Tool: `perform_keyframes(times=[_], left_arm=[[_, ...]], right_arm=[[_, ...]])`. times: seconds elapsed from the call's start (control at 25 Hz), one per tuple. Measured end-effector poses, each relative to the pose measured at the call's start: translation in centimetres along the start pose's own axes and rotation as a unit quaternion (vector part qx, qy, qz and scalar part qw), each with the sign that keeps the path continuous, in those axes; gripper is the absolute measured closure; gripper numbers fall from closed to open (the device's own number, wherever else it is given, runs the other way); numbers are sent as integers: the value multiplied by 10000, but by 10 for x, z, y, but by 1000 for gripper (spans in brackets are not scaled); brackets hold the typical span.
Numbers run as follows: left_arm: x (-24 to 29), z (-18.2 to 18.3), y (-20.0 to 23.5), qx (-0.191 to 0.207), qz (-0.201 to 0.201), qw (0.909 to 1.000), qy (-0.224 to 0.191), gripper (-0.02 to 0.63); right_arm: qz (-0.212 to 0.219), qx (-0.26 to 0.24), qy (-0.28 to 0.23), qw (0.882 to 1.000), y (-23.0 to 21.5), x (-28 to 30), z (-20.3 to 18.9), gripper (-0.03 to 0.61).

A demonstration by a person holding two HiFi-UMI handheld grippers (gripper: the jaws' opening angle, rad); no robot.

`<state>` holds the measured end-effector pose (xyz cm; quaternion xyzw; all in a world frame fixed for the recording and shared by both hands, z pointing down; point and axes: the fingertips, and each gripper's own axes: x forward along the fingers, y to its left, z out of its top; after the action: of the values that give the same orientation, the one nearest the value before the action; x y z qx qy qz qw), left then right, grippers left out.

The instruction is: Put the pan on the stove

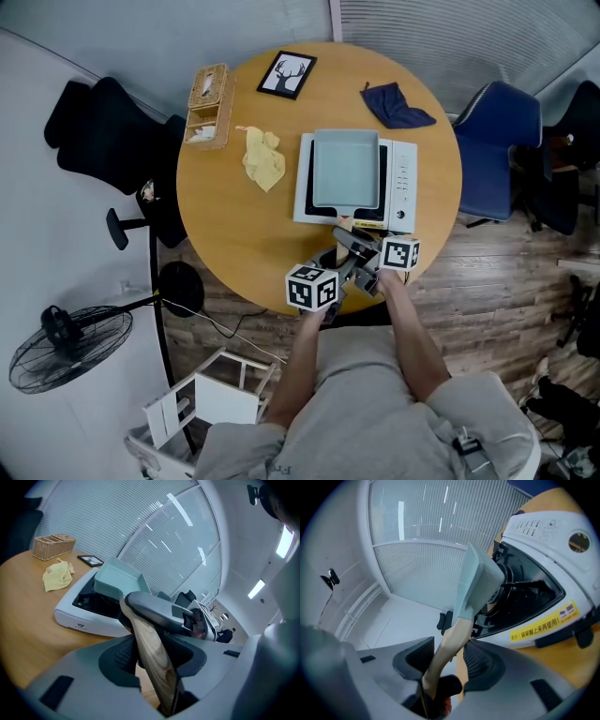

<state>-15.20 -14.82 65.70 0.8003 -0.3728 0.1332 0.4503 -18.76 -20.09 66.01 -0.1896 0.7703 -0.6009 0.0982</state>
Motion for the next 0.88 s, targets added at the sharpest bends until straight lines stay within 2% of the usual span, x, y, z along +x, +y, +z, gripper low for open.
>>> perform_keyframes(times=[0.2,0.36,0.52,0.68,0.88], left_arm=[[2,-5,2,-22,58,9999,89,439],[0,-2,5,-12,98,9999,44,439],[-2,-6,8,-9,147,9999,76,439],[-3,-7,8,61,180,9998,115,439],[-2,-7,8,62,202,9997,128,439]], right_arm=[[-1,75,-4,10000,-4,-1,-3,377],[257,-84,-48,9996,7,6,1,379],[-22,45,-144,9999,-6,3,-5,377],[123,-35,-288,9995,-1,4,-2,374],[-34,88,-291,9995,-9,1,-4,371]])
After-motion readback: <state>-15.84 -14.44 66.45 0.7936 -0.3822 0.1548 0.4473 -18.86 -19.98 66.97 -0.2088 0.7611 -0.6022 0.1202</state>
